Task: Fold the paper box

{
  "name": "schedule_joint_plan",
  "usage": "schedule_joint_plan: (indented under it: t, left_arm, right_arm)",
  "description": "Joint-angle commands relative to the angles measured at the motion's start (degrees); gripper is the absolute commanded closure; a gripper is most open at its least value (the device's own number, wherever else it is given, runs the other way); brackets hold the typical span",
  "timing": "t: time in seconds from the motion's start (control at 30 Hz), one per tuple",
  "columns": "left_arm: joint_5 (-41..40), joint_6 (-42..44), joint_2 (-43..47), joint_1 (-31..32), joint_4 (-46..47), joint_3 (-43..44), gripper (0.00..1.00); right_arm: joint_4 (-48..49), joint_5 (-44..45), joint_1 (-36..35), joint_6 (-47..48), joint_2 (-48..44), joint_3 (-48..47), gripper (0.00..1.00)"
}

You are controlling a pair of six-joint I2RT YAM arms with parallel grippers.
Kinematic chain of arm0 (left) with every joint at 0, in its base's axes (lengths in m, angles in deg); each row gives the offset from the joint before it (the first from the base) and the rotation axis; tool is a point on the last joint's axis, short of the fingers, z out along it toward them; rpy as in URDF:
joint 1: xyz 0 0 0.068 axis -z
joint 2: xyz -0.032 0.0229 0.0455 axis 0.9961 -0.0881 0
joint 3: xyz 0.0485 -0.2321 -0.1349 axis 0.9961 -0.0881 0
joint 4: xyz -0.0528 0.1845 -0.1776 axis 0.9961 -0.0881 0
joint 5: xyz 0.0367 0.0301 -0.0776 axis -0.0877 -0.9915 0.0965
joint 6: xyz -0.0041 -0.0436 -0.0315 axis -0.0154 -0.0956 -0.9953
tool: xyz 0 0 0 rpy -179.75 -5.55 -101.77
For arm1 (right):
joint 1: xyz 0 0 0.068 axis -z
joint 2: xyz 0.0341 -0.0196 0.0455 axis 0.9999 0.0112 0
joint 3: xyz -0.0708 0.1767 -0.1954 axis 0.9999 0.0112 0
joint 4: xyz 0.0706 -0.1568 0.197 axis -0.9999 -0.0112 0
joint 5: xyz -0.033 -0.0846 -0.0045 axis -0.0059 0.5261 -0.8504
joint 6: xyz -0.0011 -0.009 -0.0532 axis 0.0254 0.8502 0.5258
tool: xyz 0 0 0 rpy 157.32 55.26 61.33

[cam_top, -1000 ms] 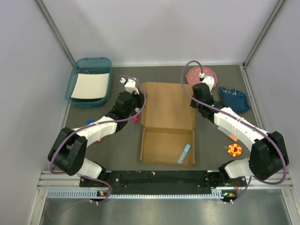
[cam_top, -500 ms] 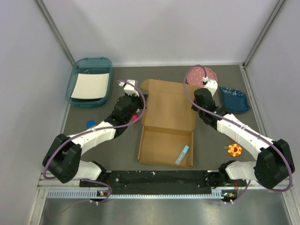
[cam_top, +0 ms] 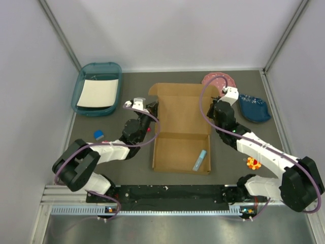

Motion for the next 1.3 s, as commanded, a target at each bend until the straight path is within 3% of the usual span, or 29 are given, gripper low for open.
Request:
schedule_joint_plan:
  t: [0.0, 0.43, 0.6, 0.87, 1.03, 1.27]
  left_arm:
    - [1.26, 1.71, -2.31, 2.13, 14.10, 1.74, 1.00]
    - [-3.58, 6.46, -9.60, 3.53, 27.80, 7.02, 0.99]
    - [-3.04, 5.85, -9.78, 4.15, 30.78, 3.17, 0.96]
    - [-3.66, 4.62, -5.58, 4.24, 32.64, -7.03, 0.81]
    - [-3.22, 4.35, -3.28, 4.41, 31.86, -7.74, 0.62]
    - [-4.71, 7.34, 1.81, 4.33, 24.48, -6.42, 0.56]
  right_arm:
    - [15.03, -3.84, -2.71, 0.46, -0.01, -0.37, 1.00]
    - [35.77, 3.09, -7.80, 8.37, 6.14, 0.86, 1.00]
    - [39.21, 5.91, -10.35, 11.10, 6.59, 4.63, 1.00]
    - [37.99, 9.25, -13.60, 10.57, 1.85, 13.34, 0.98]
    - [35.81, 10.31, -13.96, 9.52, -1.05, 16.51, 0.93]
    - [29.30, 10.31, -13.96, 9.60, -4.48, 14.49, 0.84]
